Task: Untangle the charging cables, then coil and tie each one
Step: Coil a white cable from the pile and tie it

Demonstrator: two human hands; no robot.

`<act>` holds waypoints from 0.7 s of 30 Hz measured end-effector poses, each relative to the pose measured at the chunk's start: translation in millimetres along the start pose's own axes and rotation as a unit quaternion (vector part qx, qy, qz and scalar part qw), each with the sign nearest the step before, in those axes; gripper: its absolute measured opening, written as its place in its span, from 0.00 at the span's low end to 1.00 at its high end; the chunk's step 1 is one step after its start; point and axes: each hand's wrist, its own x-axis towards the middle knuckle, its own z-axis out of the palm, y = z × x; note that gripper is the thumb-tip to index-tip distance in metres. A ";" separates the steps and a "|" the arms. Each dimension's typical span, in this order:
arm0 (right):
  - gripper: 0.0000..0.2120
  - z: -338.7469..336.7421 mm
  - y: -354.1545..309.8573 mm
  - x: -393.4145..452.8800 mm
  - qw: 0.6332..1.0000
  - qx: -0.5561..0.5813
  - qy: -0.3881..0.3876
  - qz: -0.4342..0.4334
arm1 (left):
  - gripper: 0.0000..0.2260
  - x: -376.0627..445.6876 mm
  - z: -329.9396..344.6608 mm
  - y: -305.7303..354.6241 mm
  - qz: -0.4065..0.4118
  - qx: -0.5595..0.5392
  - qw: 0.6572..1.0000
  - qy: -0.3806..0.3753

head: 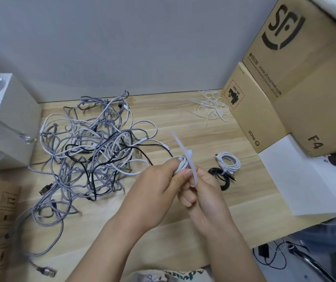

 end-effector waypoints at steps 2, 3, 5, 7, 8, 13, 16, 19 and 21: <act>0.14 -0.2 -2.3 -1.9 0.998 0.051 -0.032 0.013 | 0.11 -0.3 -1.0 -0.1 0.002 -0.012 1.000 -0.007; 0.12 0.0 -3.8 -3.2 0.996 0.071 -0.049 0.020 | 0.13 0.0 -1.5 -1.2 -0.002 -0.022 1.000 -0.005; 0.11 1.1 -7.5 -5.8 0.991 0.099 -0.079 0.035 | 0.17 1.0 -3.2 -5.0 -0.008 -0.039 0.999 0.000; 0.11 -0.4 -10.0 -7.3 0.987 0.111 -0.105 0.053 | 0.18 1.4 -5.9 -7.8 -0.012 -0.052 0.999 -0.004; 0.08 -1.0 -10.6 -7.7 0.984 0.116 -0.121 0.062 | 0.19 1.1 -7.3 -8.7 -0.013 -0.053 0.998 -0.005; 0.18 -3.6 -4.8 -6.9 0.961 0.184 -0.182 0.102 | 0.16 0.8 -10.0 -9.6 -0.038 -0.017 0.999 0.008; 0.23 -3.6 -1.8 -6.3 0.959 0.202 -0.170 0.108 | 0.23 0.2 -8.0 -9.4 -0.041 0.016 0.999 -0.017; 0.22 -3.2 -2.5 -8.3 0.952 0.222 -0.168 0.124 | 0.21 -1.7 -8.1 -7.0 -0.033 0.051 0.998 -0.022; 0.20 -2.8 -5.7 -11.1 0.946 0.237 -0.173 0.140 | 0.18 -3.0 -9.9 -4.2 -0.029 0.057 0.998 -0.026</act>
